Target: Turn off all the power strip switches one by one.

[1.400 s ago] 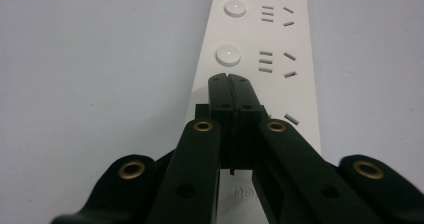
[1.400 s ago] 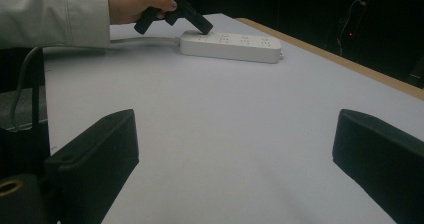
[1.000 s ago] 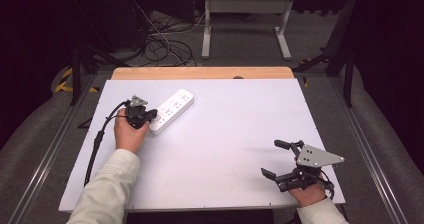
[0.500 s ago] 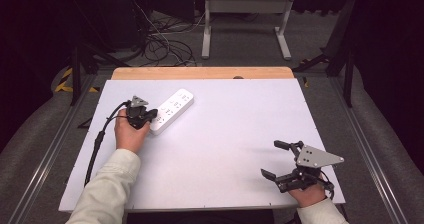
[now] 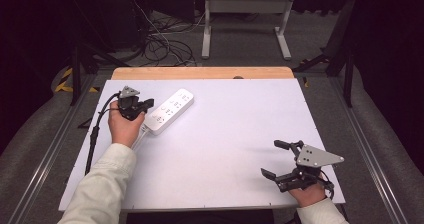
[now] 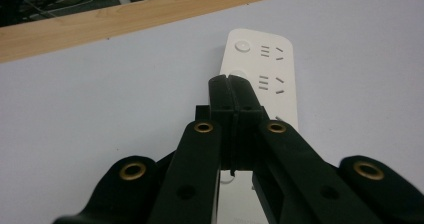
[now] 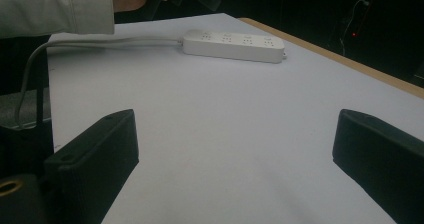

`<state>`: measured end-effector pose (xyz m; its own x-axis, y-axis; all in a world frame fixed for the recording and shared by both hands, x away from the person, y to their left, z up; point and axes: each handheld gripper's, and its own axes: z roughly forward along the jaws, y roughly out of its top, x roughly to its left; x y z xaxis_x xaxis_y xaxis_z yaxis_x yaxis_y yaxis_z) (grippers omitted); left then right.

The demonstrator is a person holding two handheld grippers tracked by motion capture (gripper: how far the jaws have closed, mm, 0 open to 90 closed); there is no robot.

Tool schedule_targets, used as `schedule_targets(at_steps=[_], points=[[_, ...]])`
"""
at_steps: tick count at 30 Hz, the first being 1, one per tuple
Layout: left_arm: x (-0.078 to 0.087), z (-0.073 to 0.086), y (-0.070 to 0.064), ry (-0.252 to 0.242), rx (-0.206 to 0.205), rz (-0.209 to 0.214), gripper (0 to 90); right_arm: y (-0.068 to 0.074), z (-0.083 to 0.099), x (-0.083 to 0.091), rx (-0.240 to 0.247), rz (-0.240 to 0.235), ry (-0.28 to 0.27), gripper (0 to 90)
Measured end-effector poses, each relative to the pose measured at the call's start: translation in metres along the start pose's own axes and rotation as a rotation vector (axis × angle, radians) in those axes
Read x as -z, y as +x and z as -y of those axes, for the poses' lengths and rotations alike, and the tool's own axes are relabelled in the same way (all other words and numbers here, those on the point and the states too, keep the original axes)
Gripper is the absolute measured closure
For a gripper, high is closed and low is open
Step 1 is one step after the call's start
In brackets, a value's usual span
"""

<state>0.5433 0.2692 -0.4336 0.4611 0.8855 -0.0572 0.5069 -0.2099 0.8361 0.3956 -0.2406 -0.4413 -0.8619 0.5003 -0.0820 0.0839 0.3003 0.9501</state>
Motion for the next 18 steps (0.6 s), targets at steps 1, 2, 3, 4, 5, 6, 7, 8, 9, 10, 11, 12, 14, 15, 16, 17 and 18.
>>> schedule_targets(at_steps=[1, 2, 3, 4, 5, 6, 7, 8, 9, 10, 11, 12, 14, 15, 16, 17, 18], points=[[0.001, -0.003, -0.001, -0.001, -0.015, -0.001, 90.0, 0.000, 0.000, 0.000, 0.000, 0.001, -0.001, 5.0], [0.001, -0.005, -0.002, -0.003, -0.020, 0.004, 90.0, 0.000, 0.000, 0.000, 0.000, 0.000, 0.000, 5.0], [0.001, -0.008, -0.004, -0.006, -0.026, 0.009, 90.0, 0.000, 0.000, 0.000, 0.000, 0.000, 0.000, 5.0], [0.001, -0.011, -0.005, -0.005, -0.035, 0.012, 90.0, 0.000, 0.000, 0.000, -0.002, 0.002, 0.001, 5.0], [0.000, -0.013, -0.006, -0.008, -0.035, 0.013, 90.0, 0.000, 0.000, -0.001, -0.006, 0.000, 0.002, 5.0], [0.000, -0.015, -0.007, -0.006, -0.037, 0.012, 90.0, 0.000, 0.000, -0.001, -0.005, -0.001, 0.004, 5.0], [-0.002, -0.016, -0.008, 0.000, -0.047, 0.011, 90.0, 0.000, 0.000, -0.001, -0.005, -0.001, 0.004, 5.0], [-0.004, -0.017, -0.009, 0.005, -0.052, 0.014, 90.0, 0.000, 0.000, -0.001, -0.003, -0.002, 0.003, 5.0], [-0.006, -0.018, -0.009, 0.011, -0.051, 0.013, 90.0, 0.000, 0.001, -0.001, -0.004, -0.002, 0.003, 5.0], [-0.008, -0.018, -0.010, 0.017, -0.054, 0.017, 90.0, 0.000, 0.001, -0.001, -0.005, -0.001, 0.003, 5.0], [-0.011, -0.018, -0.010, 0.021, -0.056, 0.025, 90.0, 0.000, 0.001, -0.001, -0.005, -0.001, 0.003, 5.0], [-0.013, -0.018, -0.011, 0.027, -0.053, 0.033, 90.0, -0.001, 0.001, -0.001, -0.007, -0.002, 0.003, 5.0], [-0.018, -0.016, -0.012, 0.034, -0.054, 0.034, 90.0, -0.001, 0.001, -0.001, -0.008, 0.001, 0.005, 5.0], [-0.021, -0.015, -0.012, 0.037, -0.057, 0.039, 90.0, -0.001, 0.001, -0.001, -0.008, 0.000, 0.008, 5.0], [-0.023, -0.014, -0.012, 0.050, -0.054, 0.037, 90.0, -0.001, 0.001, -0.001, -0.008, 0.000, 0.008, 5.0], [-0.026, -0.013, -0.012, 0.057, -0.059, 0.031, 90.0, -0.001, 0.001, -0.001, -0.008, -0.001, 0.007, 5.0], [-0.028, -0.012, -0.011, 0.061, -0.059, 0.026, 90.0, -0.001, 0.001, -0.001, -0.011, -0.005, 0.002, 5.0]])
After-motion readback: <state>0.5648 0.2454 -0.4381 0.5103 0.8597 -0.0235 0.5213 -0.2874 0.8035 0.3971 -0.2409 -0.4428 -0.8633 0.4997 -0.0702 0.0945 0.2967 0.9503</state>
